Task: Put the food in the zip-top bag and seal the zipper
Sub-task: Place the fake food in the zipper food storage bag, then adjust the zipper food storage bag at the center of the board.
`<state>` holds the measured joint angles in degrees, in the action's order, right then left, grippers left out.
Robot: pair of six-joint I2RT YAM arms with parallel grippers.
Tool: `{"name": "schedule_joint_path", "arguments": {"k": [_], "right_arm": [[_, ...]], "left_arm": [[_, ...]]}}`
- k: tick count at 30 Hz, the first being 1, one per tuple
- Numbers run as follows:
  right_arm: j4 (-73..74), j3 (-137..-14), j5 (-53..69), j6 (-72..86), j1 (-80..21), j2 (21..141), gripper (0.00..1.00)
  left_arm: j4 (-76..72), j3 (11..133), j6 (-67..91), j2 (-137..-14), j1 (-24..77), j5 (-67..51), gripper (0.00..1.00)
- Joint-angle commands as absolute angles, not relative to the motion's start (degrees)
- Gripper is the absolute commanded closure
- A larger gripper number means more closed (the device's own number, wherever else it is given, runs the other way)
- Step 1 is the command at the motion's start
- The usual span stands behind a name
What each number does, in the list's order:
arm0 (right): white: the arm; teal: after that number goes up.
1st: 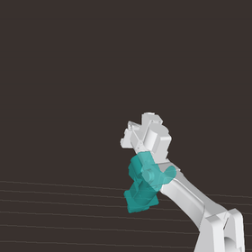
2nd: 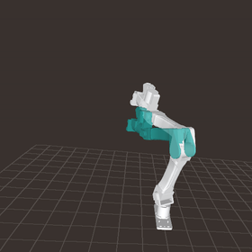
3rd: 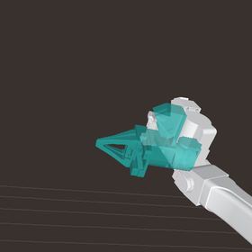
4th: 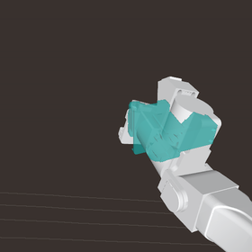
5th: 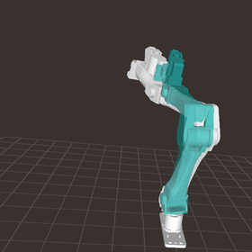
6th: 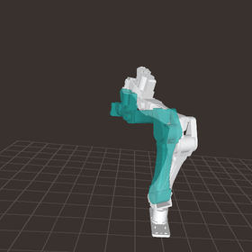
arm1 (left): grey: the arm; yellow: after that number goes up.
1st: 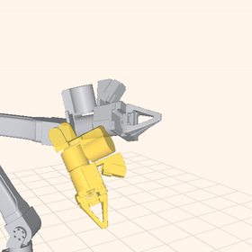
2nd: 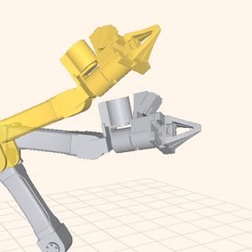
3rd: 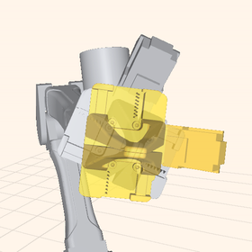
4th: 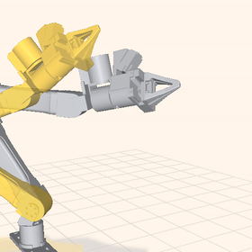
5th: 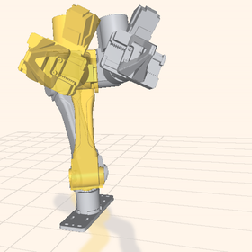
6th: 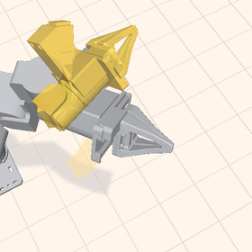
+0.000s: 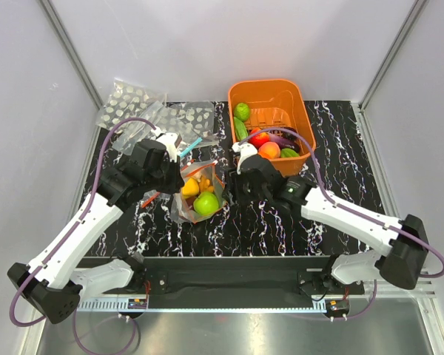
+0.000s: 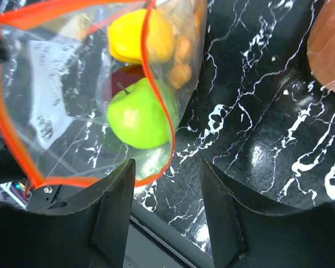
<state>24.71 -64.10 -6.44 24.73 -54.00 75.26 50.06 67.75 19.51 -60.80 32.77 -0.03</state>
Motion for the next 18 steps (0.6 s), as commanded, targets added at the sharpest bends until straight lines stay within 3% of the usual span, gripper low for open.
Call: {"name": "schedule_joint_path", "arguments": {"k": [1, 5, 9, 12, 18], "right_arm": [[21.8, -66.4, -6.7, 25.7, -54.3, 78.9, 0.44], [22.4, -67.6, -9.0, 25.5, -54.4, 83.1, 0.52], [23.7, -69.0, -9.5, 25.8, -54.3, 84.3, 0.87], [23.6, -69.7, -8.6, 25.9, -54.3, 82.0, 1.00], [26.2, -76.8, -5.0, 24.3, -54.3, 78.9, 1.00]], "left_arm": [[48.5, 67.9, 19.4, -59.7, 32.4, 0.9, 1.00], [48.3, 67.3, 19.3, -59.2, 32.5, 0.6, 1.00], [48.9, 67.7, 18.8, -59.1, 32.5, 0.3, 1.00], [49.5, 69.0, 18.2, -58.9, 32.4, -1.1, 1.00], [50.5, 73.0, 18.0, -59.9, 32.4, -6.3, 1.00]]}}
